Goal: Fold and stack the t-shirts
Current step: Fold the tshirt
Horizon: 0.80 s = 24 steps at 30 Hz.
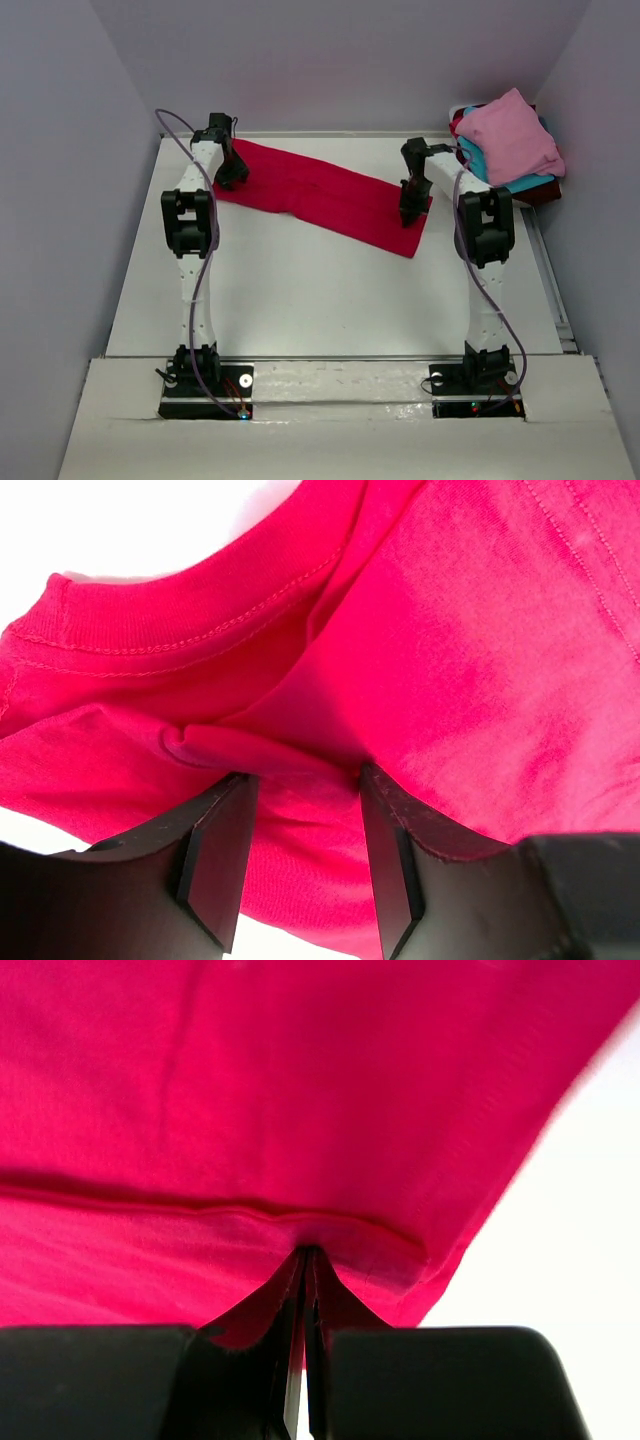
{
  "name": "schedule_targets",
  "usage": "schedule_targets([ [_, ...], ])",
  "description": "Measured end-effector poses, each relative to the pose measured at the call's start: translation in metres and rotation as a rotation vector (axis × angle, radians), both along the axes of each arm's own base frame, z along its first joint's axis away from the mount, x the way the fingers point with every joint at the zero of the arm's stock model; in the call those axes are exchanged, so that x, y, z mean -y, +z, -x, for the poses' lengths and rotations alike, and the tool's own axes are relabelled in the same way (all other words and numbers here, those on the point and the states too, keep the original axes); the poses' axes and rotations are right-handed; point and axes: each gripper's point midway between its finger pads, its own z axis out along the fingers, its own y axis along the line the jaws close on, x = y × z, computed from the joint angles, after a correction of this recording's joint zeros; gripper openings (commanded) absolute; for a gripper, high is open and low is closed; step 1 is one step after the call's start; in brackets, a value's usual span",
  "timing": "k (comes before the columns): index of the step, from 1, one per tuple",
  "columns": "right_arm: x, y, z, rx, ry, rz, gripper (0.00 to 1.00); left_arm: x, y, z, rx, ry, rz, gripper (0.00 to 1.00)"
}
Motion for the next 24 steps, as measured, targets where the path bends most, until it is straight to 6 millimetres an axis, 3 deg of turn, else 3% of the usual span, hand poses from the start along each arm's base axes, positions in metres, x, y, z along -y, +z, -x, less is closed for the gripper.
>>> schedule_targets([
  [10,-0.045,-0.001,0.066,-0.114,0.140,-0.014,0.09,0.018,-0.001,-0.012,0.028,-0.038,-0.003,0.55],
  [24,-0.063,0.010,0.160,-0.236,0.267,-0.005,0.09,0.027,-0.002,-0.017,0.037,-0.078,-0.070,0.55],
])
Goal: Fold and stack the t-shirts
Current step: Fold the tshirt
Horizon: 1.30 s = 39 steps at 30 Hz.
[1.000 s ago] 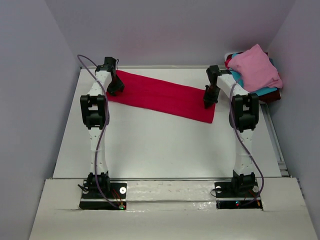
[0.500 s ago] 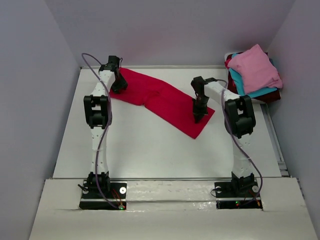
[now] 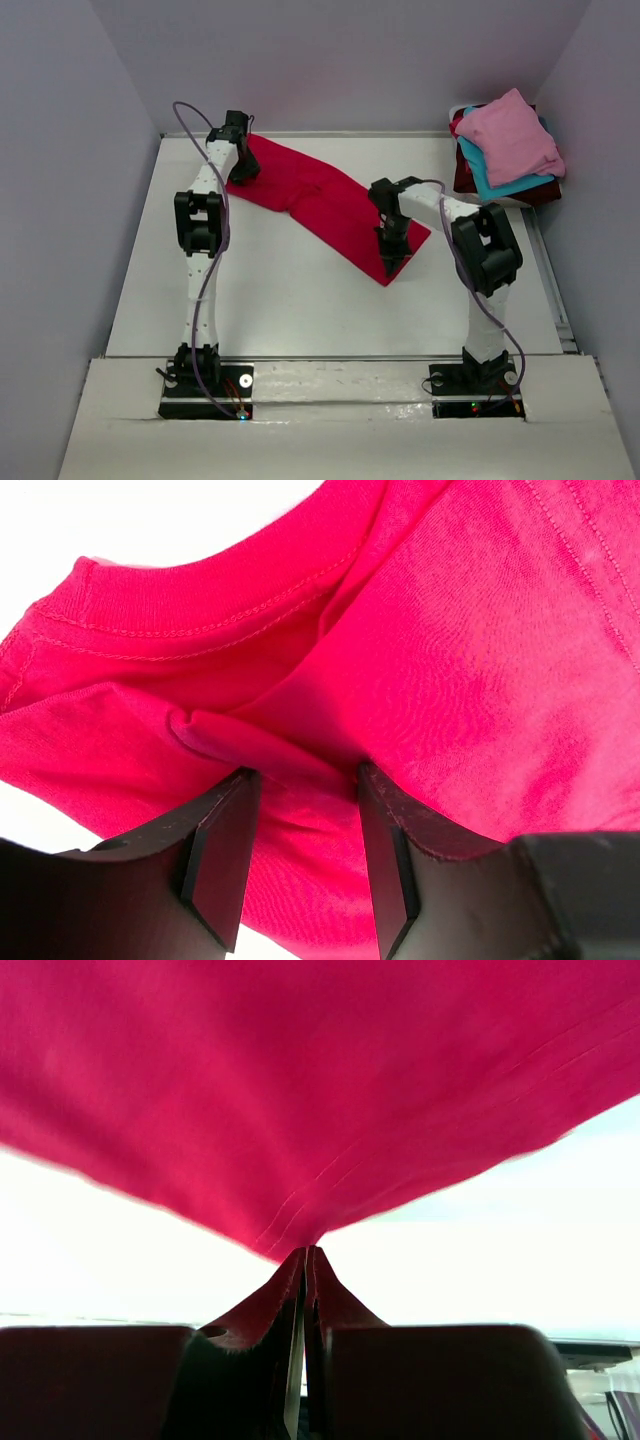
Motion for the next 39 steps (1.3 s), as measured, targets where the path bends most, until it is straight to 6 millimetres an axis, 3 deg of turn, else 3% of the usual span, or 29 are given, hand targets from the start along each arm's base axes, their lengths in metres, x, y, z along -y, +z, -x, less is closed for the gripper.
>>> schedule_targets([
  [5,-0.006,0.007,0.030,-0.019,0.042,0.003,0.10,0.009,0.001,-0.003,0.015,-0.006,-0.005,0.53],
  [8,-0.003,0.013,0.028,0.016,0.030,0.030,0.15,0.015,-0.001,-0.005,0.030,-0.008,-0.005,0.54],
  [14,-0.012,0.047,-0.022,0.194,-0.009,0.037,0.34,0.019,0.001,-0.007,0.046,-0.013,-0.012,0.54],
  [17,-0.016,0.070,-0.058,0.298,-0.045,0.034,0.36,0.019,0.001,-0.007,0.046,-0.012,-0.014,0.54],
  [20,-0.012,0.077,-0.091,0.355,-0.089,0.043,0.37,0.018,0.001,-0.006,0.049,-0.011,-0.015,0.54],
  [26,0.010,0.049,-0.124,0.330,-0.144,0.108,0.43,0.018,0.004,0.001,0.041,-0.011,-0.015,0.55],
  [31,0.028,0.024,-0.127,0.272,-0.172,0.144,0.43,0.019,0.008,0.004,0.038,-0.015,-0.010,0.56],
  [39,0.043,0.009,-0.119,0.230,-0.175,0.175,0.43,0.038,0.026,0.005,0.066,-0.051,0.011,0.57],
])
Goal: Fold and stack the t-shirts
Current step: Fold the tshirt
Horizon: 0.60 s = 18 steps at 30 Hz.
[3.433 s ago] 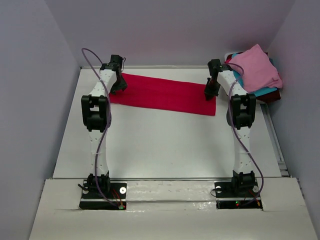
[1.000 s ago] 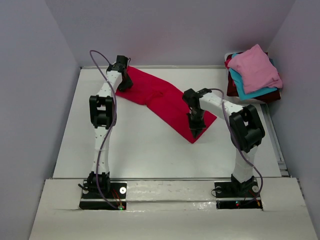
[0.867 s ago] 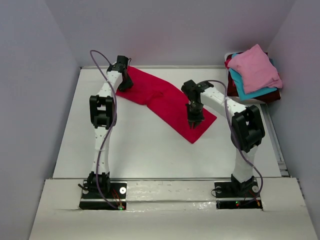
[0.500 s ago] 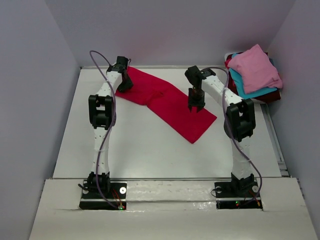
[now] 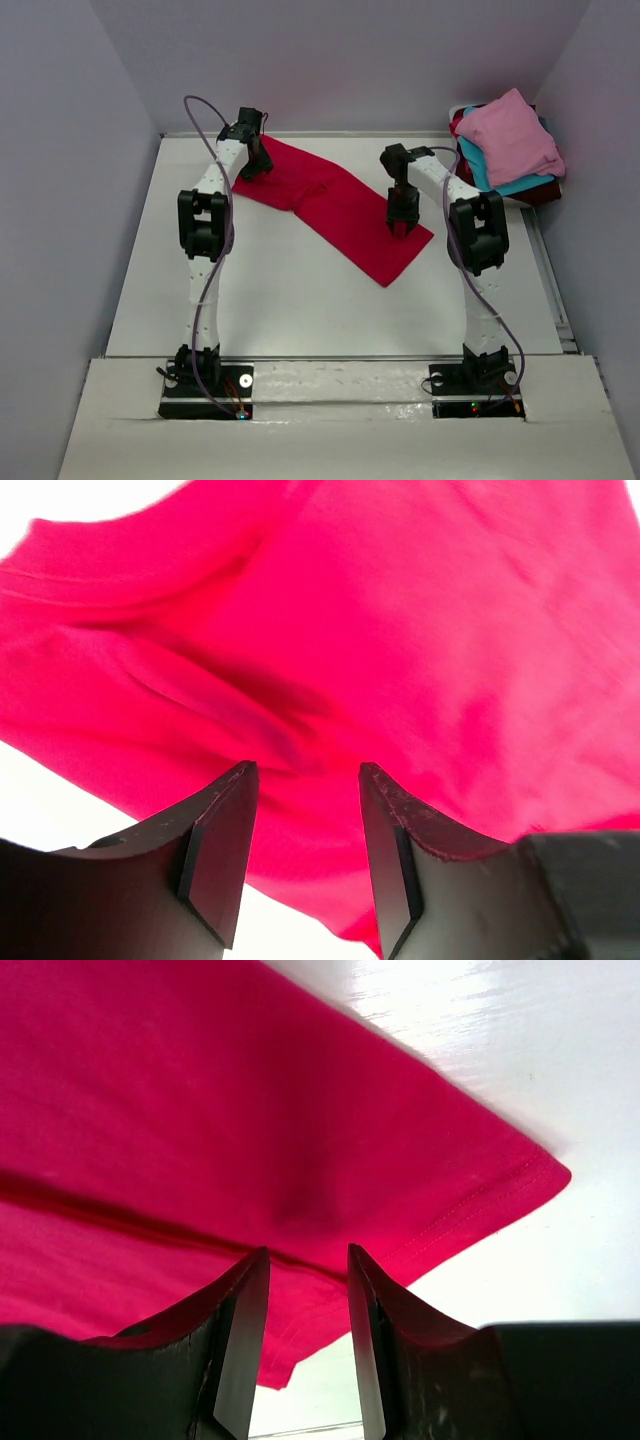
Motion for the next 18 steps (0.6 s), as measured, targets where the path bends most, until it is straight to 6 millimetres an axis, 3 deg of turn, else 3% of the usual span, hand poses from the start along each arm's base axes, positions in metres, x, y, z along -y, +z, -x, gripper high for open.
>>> schedule_targets([
  [8,0.003,-0.009,0.006,-0.022,0.006,0.010,0.42,0.034,0.012,-0.002,0.038,-0.070,0.053,0.58],
  [13,0.004,-0.012,0.008,-0.026,0.012,0.013,0.41,0.042,0.016,-0.016,0.074,-0.080,0.080,0.58],
  [18,0.008,-0.019,0.013,-0.043,0.023,0.026,0.41,0.044,-0.008,-0.017,0.043,-0.064,0.095,0.57],
])
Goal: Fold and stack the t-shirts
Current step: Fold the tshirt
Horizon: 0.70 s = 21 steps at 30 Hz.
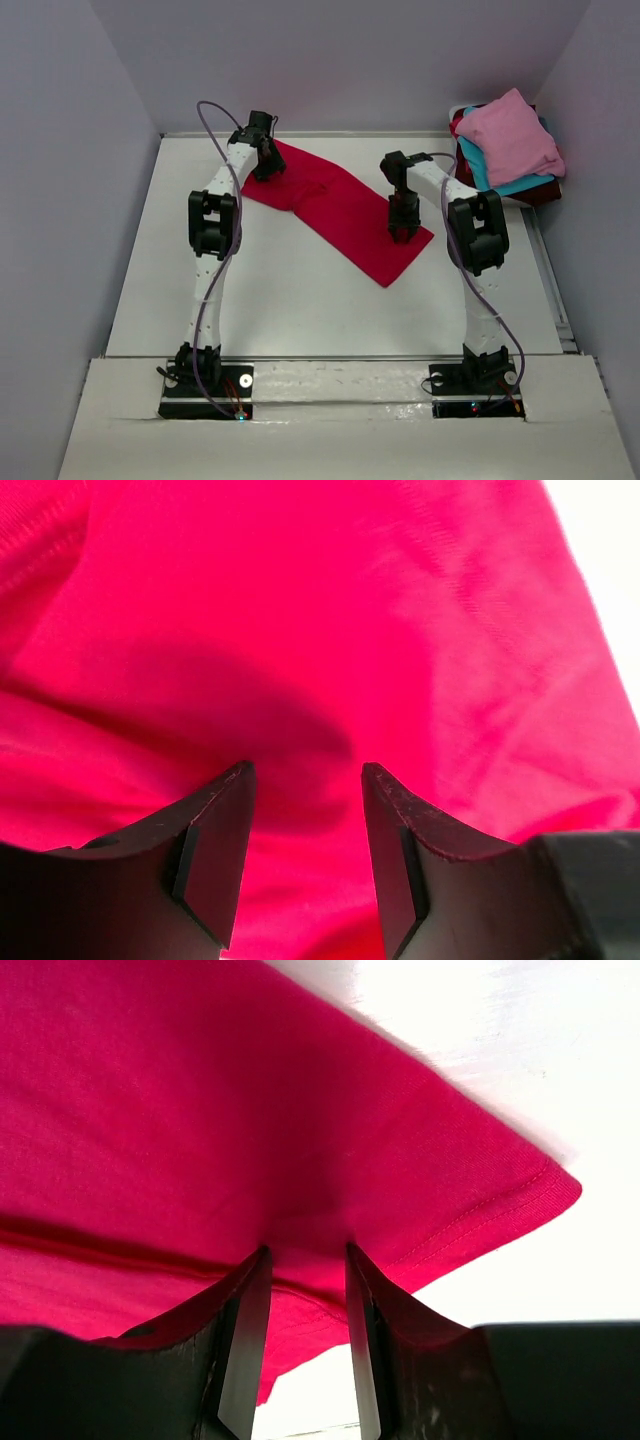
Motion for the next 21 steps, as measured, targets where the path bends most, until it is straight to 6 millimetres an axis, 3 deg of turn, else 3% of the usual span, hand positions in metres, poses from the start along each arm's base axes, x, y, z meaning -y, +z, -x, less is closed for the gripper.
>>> schedule_targets([
  [3,0.000,0.000,0.000,0.000,0.003,0.000,0.40,-0.001,-0.014,0.001,-0.024,0.014,0.003,0.57],
  [12,-0.002,-0.003,0.003,-0.011,0.007,-0.014,0.35,-0.002,-0.014,0.000,-0.026,0.039,0.019,0.57],
  [21,-0.002,-0.005,0.040,-0.092,0.007,-0.074,0.32,-0.002,-0.014,0.000,-0.026,0.032,0.014,0.58],
])
